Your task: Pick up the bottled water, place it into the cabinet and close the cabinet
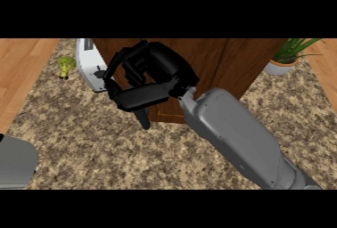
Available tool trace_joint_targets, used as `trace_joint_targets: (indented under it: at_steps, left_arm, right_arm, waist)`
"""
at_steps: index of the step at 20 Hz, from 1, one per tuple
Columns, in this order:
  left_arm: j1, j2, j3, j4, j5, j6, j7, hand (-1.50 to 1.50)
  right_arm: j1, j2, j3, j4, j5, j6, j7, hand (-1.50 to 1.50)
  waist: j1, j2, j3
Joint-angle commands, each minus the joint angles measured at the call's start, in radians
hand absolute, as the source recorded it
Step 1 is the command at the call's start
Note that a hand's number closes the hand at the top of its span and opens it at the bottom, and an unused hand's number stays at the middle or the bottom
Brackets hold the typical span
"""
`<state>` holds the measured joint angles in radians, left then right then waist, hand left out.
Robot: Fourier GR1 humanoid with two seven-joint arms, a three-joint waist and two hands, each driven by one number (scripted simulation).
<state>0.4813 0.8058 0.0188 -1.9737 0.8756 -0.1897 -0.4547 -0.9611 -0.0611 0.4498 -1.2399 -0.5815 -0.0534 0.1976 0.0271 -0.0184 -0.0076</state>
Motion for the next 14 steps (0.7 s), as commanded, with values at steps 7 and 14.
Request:
trace_joint_targets:
  at_steps: [7,14]
  left_arm:
    - [-0.013,-0.038,-0.039,-0.021,-0.046,-0.002,0.004,-1.5]
    - [-0.052,-0.033,-0.019,-0.055,-0.014,0.035,0.055,-1.5]
  right_arm:
    - [-0.067,-0.117,-0.154,0.153,0.07,-0.045,-0.082,-1.5]
    - [-0.073,-0.106,-0.153,0.171,0.079,-0.045,-0.089,-1.5]
  waist:
    - [-0.003,0.029,0.007]
    - [-0.001,0.027,0.008]
